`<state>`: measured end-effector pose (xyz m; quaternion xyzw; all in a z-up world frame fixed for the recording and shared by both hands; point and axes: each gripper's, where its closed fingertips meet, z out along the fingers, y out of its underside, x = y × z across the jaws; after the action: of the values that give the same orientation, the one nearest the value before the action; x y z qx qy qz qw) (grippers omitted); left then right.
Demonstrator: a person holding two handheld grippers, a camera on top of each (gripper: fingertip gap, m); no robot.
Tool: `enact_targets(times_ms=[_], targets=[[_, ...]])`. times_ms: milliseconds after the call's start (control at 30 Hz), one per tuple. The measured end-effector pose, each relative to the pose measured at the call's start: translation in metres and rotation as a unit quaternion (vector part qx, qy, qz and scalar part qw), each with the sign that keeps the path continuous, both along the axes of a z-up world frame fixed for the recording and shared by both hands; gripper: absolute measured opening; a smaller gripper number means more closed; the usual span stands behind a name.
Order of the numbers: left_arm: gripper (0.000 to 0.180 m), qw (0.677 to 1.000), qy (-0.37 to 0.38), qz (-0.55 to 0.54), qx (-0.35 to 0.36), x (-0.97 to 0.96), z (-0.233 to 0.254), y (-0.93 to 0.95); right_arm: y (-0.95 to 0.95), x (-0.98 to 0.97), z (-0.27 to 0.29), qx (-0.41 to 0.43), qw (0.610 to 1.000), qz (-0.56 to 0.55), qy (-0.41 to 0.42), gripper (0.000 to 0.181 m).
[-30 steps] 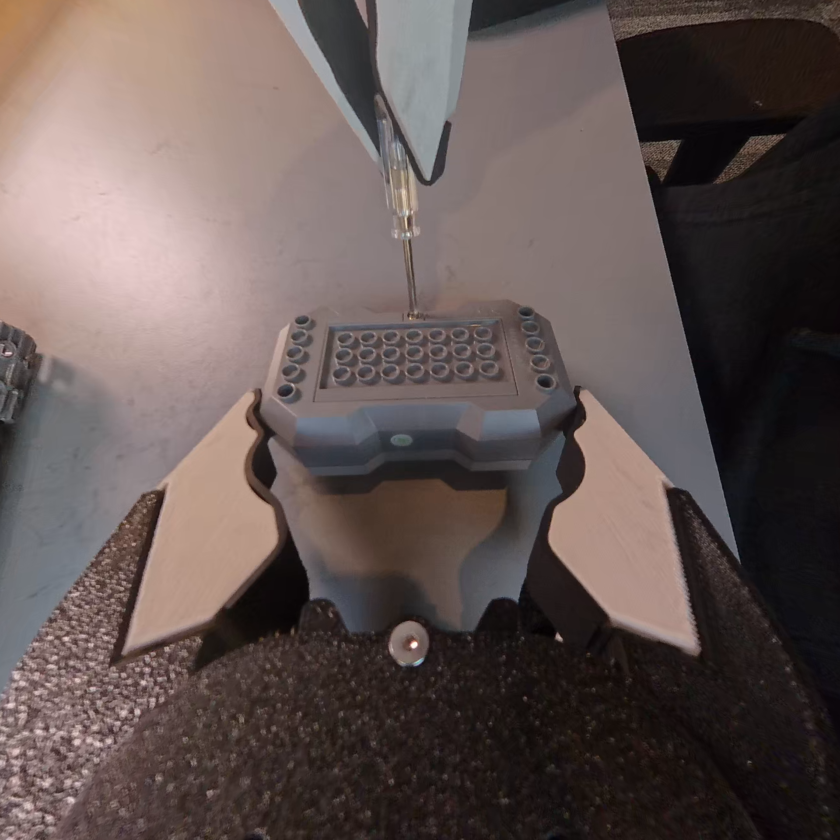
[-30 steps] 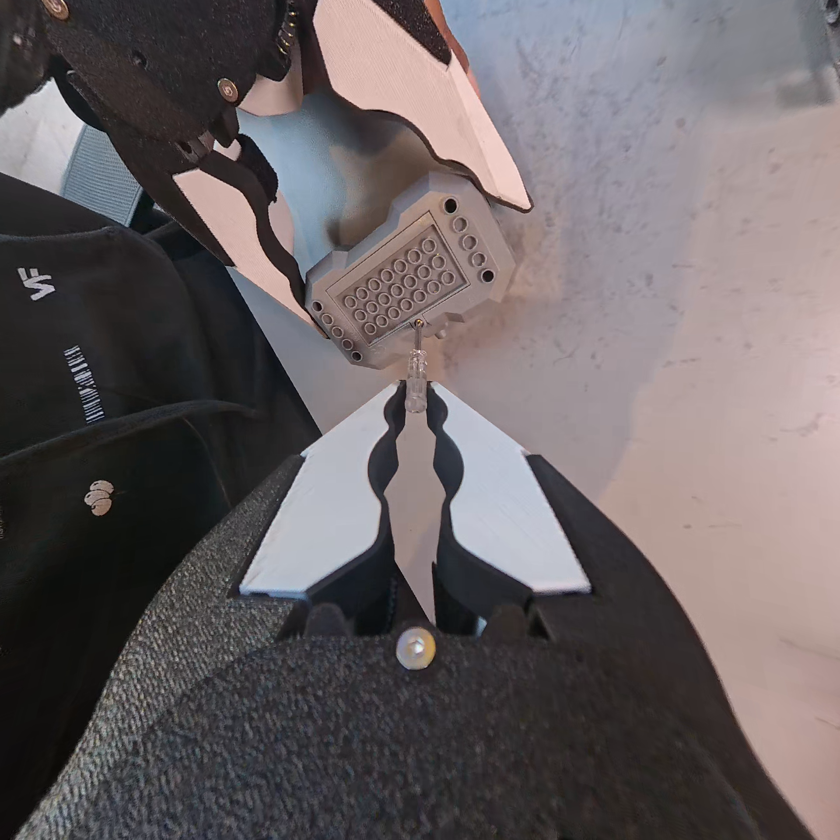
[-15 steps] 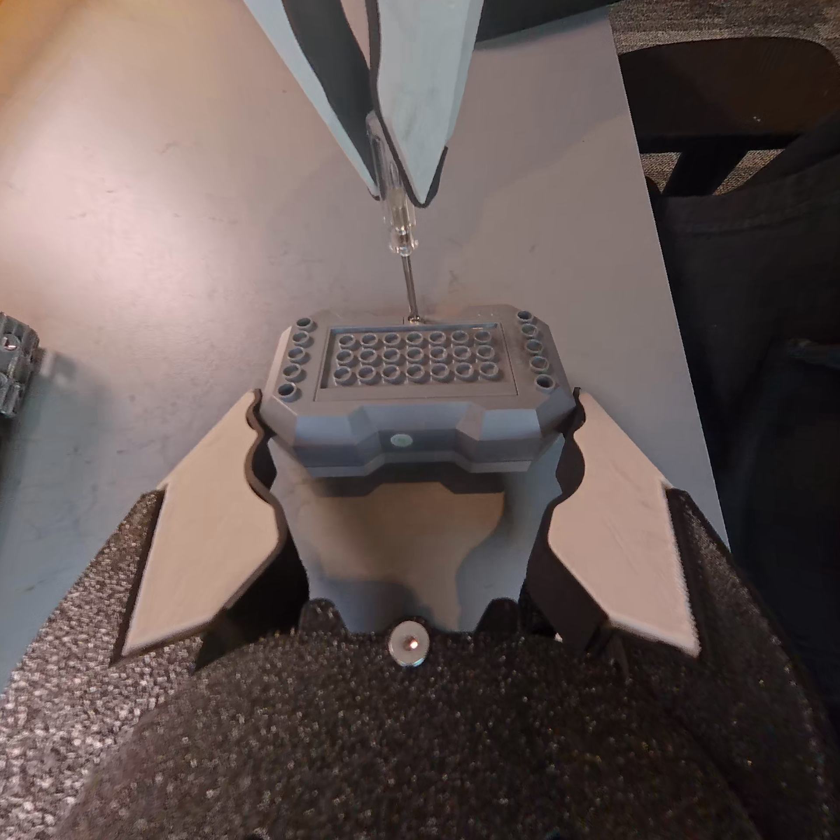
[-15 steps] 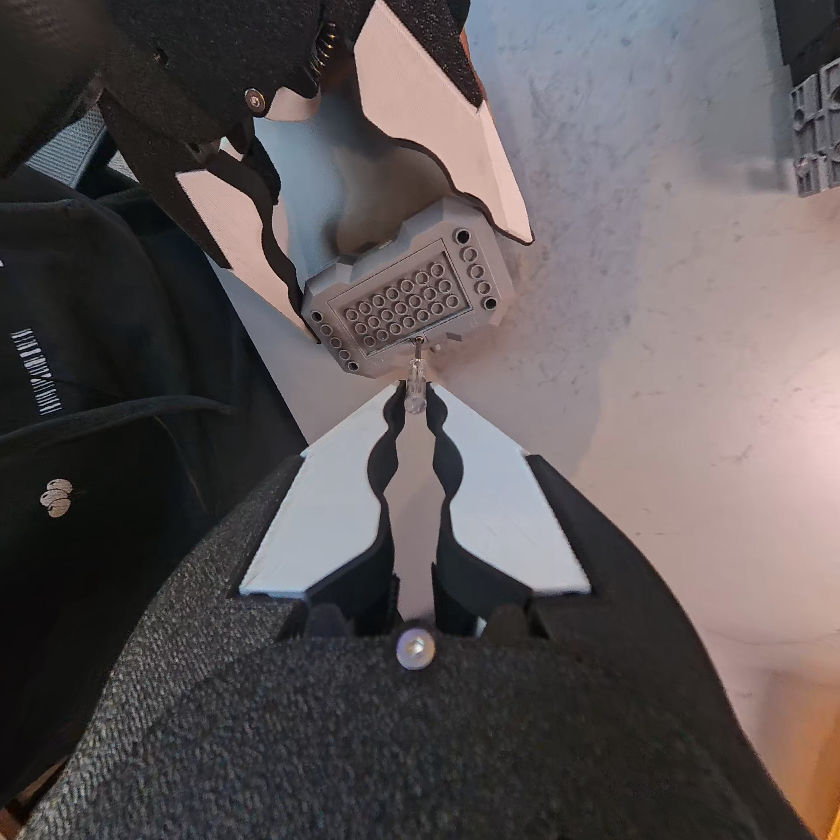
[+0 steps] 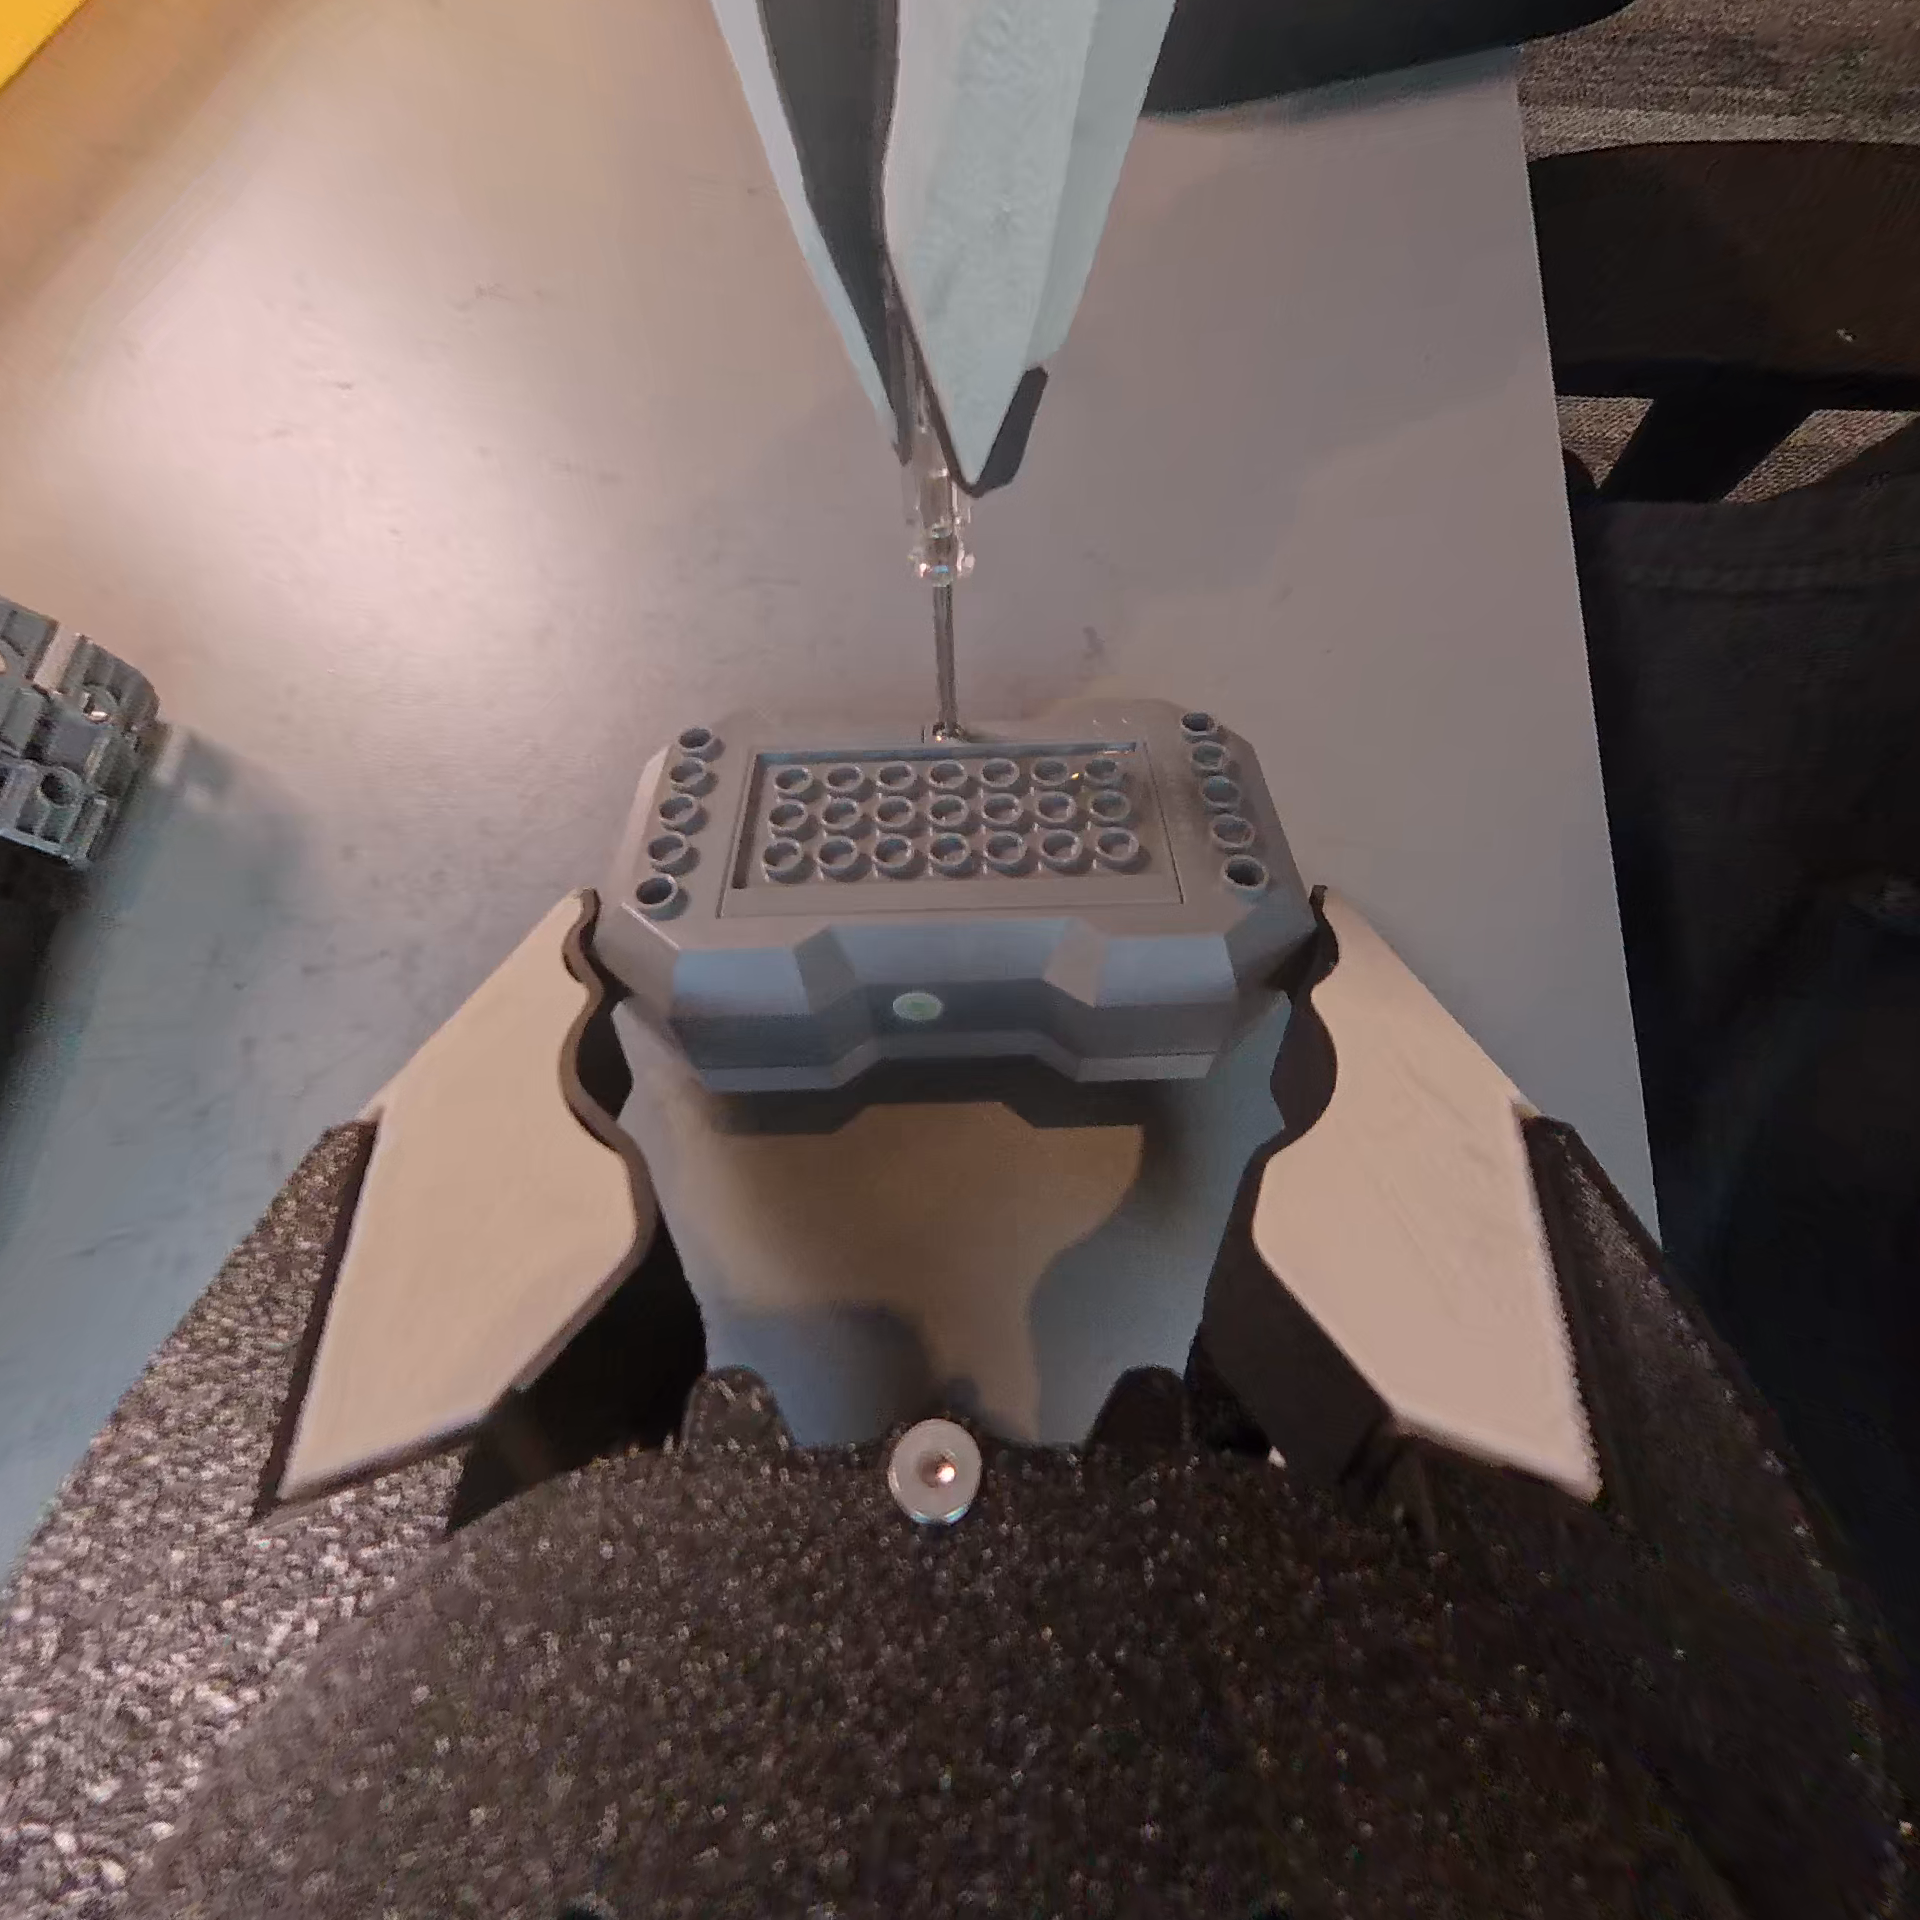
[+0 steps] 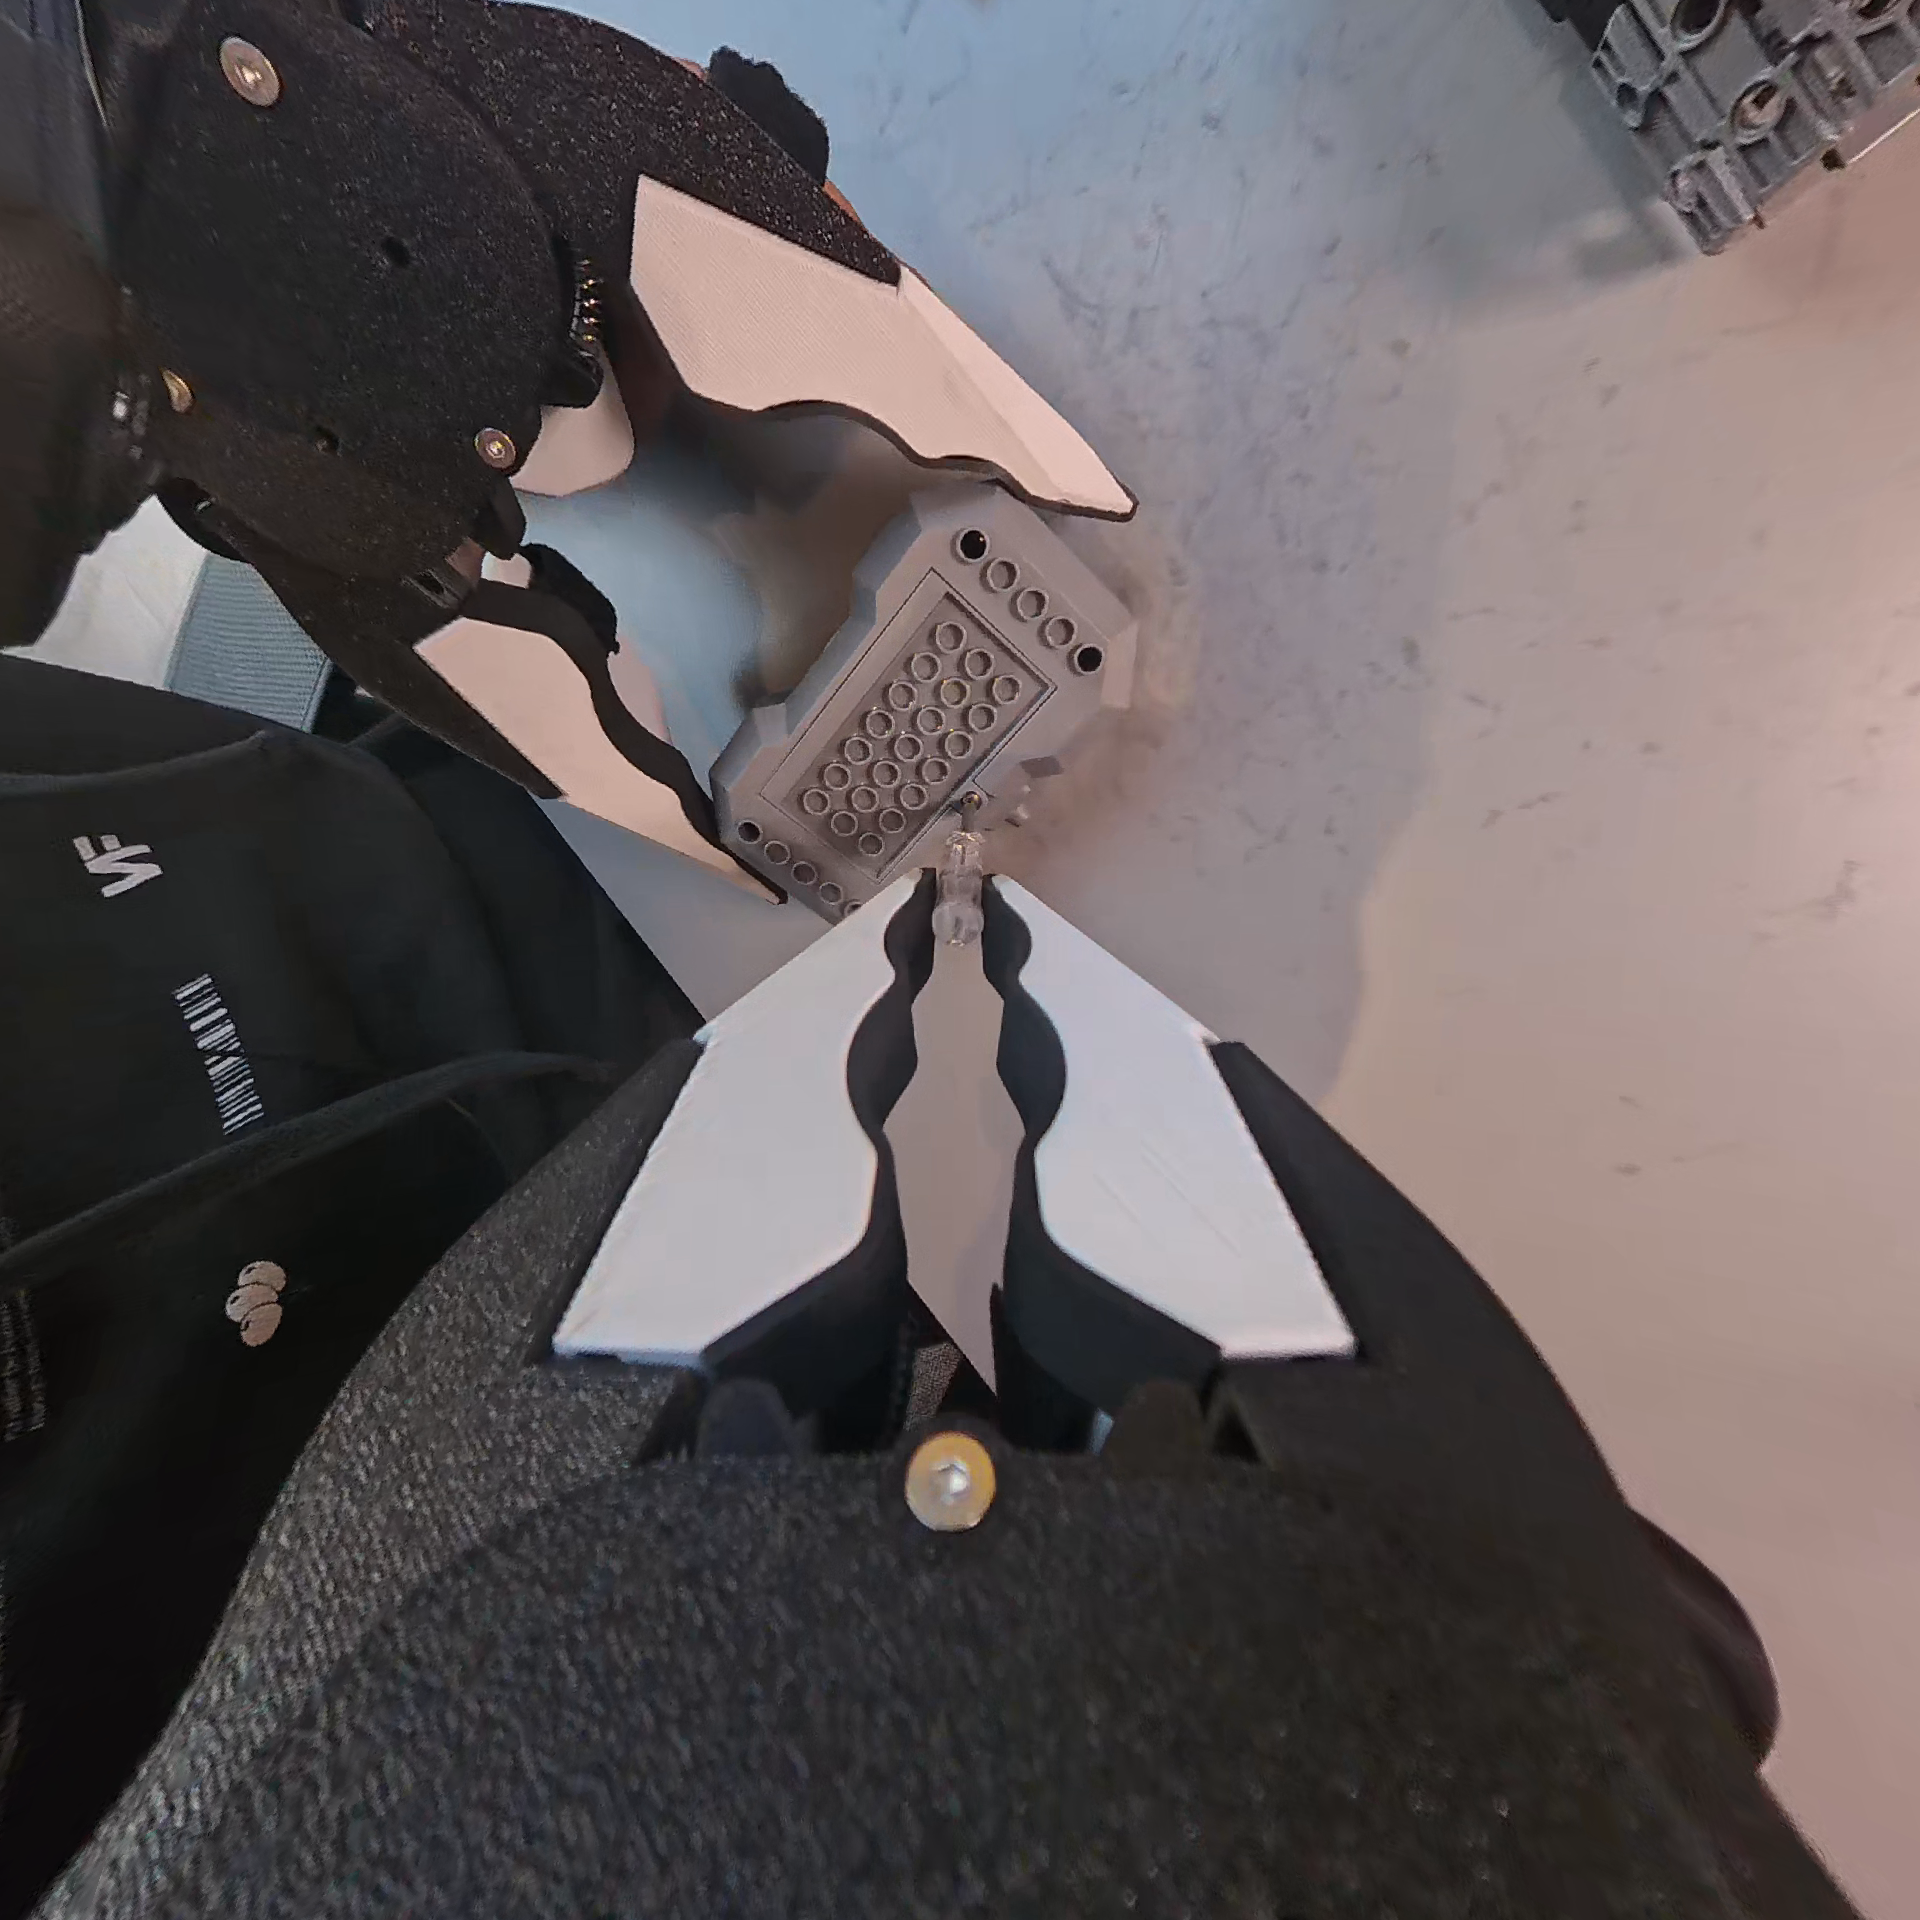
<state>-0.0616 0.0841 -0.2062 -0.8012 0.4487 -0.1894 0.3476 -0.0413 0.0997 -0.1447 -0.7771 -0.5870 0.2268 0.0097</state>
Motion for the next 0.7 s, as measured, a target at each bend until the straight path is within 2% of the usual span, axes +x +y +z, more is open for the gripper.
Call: enact_targets(times_ms=[167,267,333,433,533,633,700], targets=[[0.126,1.0,-0.004,0.001,0.001,0.0,0.0,0.0,-0.001,-0.002,0.0,0.038,0.997,0.066,0.013,0.007],[0.126,1.0,-0.006,-0.011,0.003,-0.001,0.0,-0.001,0.0,-0.003,-0.001,0.087,0.978,0.184,0.044,0.007],[0.126,1.0,-0.009,-0.02,0.005,-0.002,0.0,-0.001,-0.001,-0.006,0.0,0.128,0.952,0.273,0.059,0.007],[0.127,0.999,-0.014,-0.035,0.008,-0.001,0.0,-0.003,-0.005,-0.008,0.0,0.174,0.892,0.411,0.07,0.007],[0.127,0.999,-0.013,-0.051,0.007,-0.002,-0.002,-0.004,-0.009,-0.008,0.001,0.222,0.801,0.55,0.086,0.008],[0.127,0.998,-0.012,-0.055,0.006,-0.003,-0.002,-0.005,-0.011,-0.009,0.001,0.259,0.715,0.643,0.089,0.008],[0.127,0.998,-0.014,-0.064,0.002,-0.003,-0.002,-0.007,-0.012,-0.008,0.001,0.278,0.676,0.677,0.089,0.008]])
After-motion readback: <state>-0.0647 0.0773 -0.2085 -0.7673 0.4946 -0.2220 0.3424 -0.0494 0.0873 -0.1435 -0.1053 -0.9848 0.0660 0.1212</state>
